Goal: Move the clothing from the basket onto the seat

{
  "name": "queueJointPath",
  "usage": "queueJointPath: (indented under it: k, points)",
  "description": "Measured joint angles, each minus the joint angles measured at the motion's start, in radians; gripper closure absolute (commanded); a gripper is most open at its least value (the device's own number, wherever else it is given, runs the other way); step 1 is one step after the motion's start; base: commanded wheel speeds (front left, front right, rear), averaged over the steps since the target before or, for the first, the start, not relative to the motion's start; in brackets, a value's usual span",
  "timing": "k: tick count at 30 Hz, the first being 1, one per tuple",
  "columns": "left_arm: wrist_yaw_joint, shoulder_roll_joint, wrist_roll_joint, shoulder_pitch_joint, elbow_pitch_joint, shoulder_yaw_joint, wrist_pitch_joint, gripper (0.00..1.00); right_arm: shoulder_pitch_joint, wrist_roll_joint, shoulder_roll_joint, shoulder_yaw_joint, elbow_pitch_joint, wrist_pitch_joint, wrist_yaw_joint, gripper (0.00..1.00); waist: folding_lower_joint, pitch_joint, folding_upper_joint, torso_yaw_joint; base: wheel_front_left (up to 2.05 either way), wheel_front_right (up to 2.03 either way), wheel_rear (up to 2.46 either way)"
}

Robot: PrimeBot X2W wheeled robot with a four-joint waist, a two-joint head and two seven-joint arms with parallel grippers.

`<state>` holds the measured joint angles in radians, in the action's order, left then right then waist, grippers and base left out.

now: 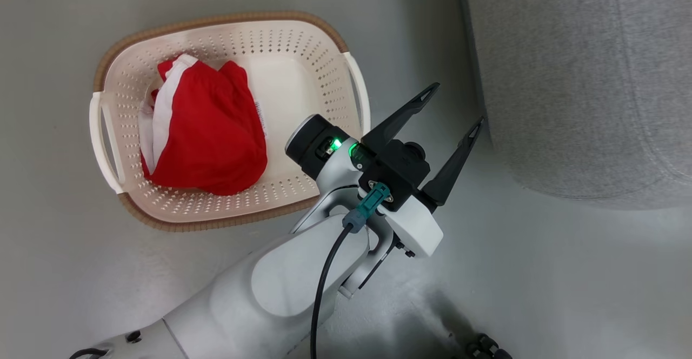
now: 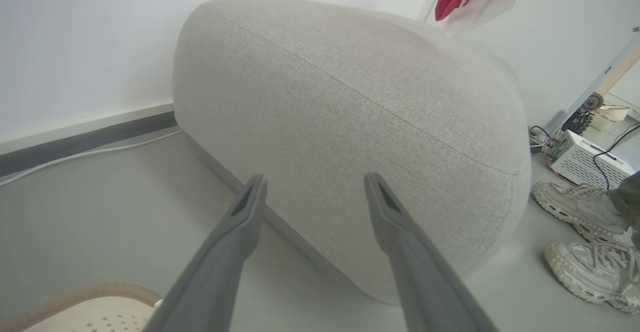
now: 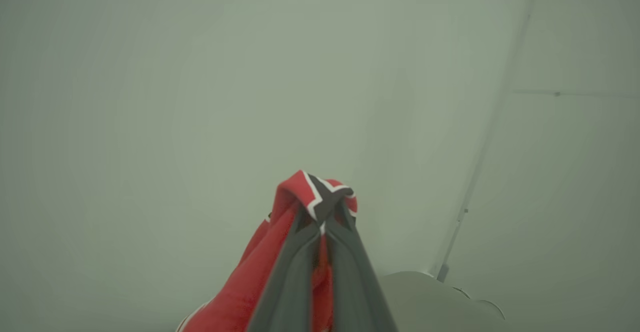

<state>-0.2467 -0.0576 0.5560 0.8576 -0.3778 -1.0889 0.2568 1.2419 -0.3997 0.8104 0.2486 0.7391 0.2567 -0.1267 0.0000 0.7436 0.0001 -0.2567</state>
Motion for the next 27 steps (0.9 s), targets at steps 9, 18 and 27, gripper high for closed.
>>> queueJointPath:
  k: [9, 18, 27]
  points:
    - [-0.01, -0.001, -0.002, 0.0, 0.016, 0.0, 0.0, 0.0, -0.05, -0.12, -0.089, -0.176, 0.05, 0.0, 0.0, 1.0, 0.0, 0.063, 0.0, 0.054, 0.0, 0.0, 0.0]
    - [-0.01, 0.001, -0.002, 0.0, 0.034, 0.009, 0.0, 0.0, -0.228, -0.311, -0.112, -0.359, 0.036, 0.0, 0.0, 1.0, 0.0, 0.034, -0.0001, 0.065, 0.0, 0.0, 0.0]
    - [-0.008, 0.001, -0.002, -0.021, 0.037, 0.044, 0.0, 0.0, -0.347, -0.495, -0.117, -0.467, -0.01, 0.0, 0.0, 0.0, 0.0, -0.032, 0.0, 0.076, 0.0, 0.0, 0.0]
